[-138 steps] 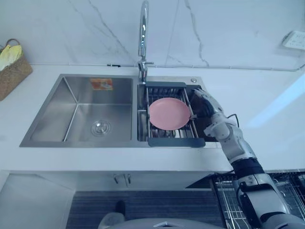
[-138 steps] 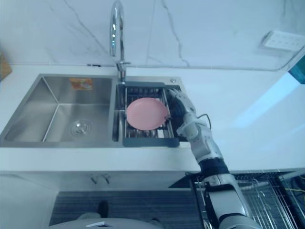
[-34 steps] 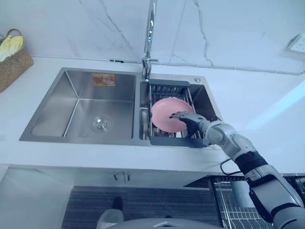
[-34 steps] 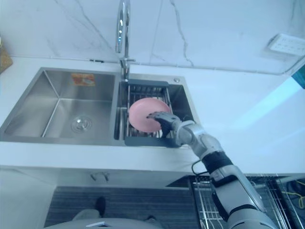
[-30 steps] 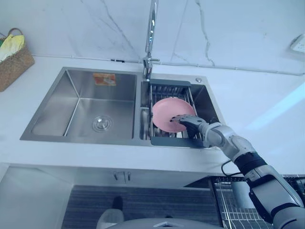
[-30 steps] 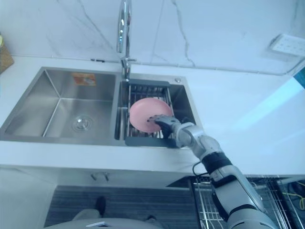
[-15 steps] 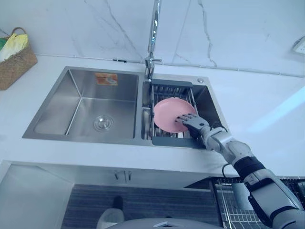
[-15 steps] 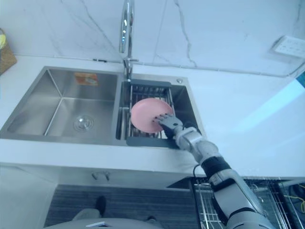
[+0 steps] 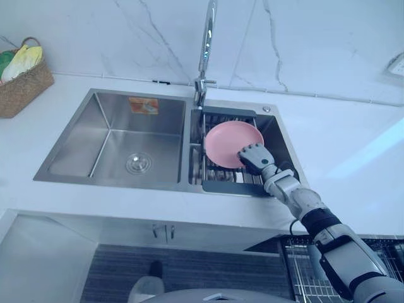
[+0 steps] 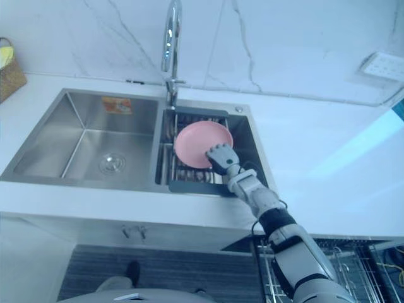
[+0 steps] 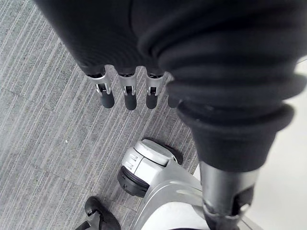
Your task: Walk over to the sink, pick up the cup, carry it to the dishwasher, place the cup inside the dishwasher, then close the dishwasher door
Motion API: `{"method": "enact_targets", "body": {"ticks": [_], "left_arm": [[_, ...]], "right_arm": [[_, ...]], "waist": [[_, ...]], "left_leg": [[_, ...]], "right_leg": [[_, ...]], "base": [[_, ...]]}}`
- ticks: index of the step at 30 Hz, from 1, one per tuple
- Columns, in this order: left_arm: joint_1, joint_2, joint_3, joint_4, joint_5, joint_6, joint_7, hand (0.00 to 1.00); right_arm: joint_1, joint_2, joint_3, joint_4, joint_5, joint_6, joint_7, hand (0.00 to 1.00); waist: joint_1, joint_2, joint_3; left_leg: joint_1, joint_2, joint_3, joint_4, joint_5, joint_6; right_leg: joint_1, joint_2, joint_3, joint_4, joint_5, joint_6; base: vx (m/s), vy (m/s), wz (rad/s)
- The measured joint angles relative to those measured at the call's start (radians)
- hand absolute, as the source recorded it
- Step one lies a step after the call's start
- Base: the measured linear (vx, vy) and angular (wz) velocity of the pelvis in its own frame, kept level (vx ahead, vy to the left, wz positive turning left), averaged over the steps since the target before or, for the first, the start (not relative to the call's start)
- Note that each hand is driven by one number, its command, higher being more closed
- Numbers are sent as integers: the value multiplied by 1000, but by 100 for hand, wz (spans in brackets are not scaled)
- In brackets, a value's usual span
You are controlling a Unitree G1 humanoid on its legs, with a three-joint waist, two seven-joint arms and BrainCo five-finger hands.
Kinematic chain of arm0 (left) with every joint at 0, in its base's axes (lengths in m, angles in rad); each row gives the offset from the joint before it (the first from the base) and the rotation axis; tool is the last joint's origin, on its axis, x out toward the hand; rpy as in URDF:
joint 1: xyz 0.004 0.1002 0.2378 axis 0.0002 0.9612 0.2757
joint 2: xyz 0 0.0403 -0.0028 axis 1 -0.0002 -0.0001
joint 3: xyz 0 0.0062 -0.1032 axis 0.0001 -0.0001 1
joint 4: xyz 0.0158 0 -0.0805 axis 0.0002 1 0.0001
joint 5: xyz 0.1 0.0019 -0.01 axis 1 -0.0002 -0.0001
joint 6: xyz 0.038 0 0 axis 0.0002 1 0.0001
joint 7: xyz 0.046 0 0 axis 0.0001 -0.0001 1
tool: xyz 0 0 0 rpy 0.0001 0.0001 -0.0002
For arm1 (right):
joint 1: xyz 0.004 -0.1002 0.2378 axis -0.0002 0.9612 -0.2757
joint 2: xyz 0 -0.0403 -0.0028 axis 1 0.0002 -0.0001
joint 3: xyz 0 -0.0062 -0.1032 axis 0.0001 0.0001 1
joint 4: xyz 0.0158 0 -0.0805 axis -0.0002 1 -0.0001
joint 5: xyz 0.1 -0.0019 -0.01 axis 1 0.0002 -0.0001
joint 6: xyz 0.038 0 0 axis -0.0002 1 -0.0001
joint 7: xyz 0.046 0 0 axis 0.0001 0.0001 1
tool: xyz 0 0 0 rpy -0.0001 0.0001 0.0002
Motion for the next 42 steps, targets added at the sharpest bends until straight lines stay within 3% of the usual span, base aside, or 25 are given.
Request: {"method": "enact_targets", "body": {"ticks": [6, 22, 28, 31, 38, 42], "left_arm": [[0, 2, -7, 1, 0, -1, 0, 0], [0, 5, -8, 0, 17, -13, -13, 0], [1, 5, -6, -6, 40, -15, -15, 0], [4, 7, -7, -6, 62, -14, -15, 0], [12, 11, -16, -1, 96, -14, -13, 0], [12, 21, -45, 9, 96, -12, -8, 0]], "right_arm": [[-3, 0, -1, 16, 3, -2, -40, 100], [-3, -4, 1, 21, 8, 3, -40, 100], [-3, -51, 0, -2, 3, -1, -28, 100], [-3, -105, -13, -75, 3, -7, -17, 100], [75, -223, -199, -184, 5, -21, -21, 100], [144, -237, -278, -185, 11, -16, -37, 100]], "waist": [[1, 2, -2], [1, 2, -1], [-4, 3, -1], [-27, 5, -1], [-67, 12, -2], [-92, 13, -4]], "left_leg": [[3, 0, -10, 0, 5, 6], [-2, 0, -17, 0, 1, 0], [11, 1, 12, 0, 2, 3], [26, 4, 38, 0, -6, 2], [58, 9, 117, 0, -21, 6], [57, 9, 143, 0, -21, 8]], "right_leg": [[4, 1, -12, 3, -5, -1], [5, 1, -18, 5, -7, 0], [-3, -1, 8, 2, -2, 3], [-4, -1, 32, 0, 7, 8], [-20, -1, 108, -5, 20, 11], [-38, -2, 135, -5, 26, 5]], "base": [[0, 0, 5], [-6, -4, 1], [9, -2, -13], [11, -5, -26], [-24, 1, -32], [-33, 8, -22]]}}
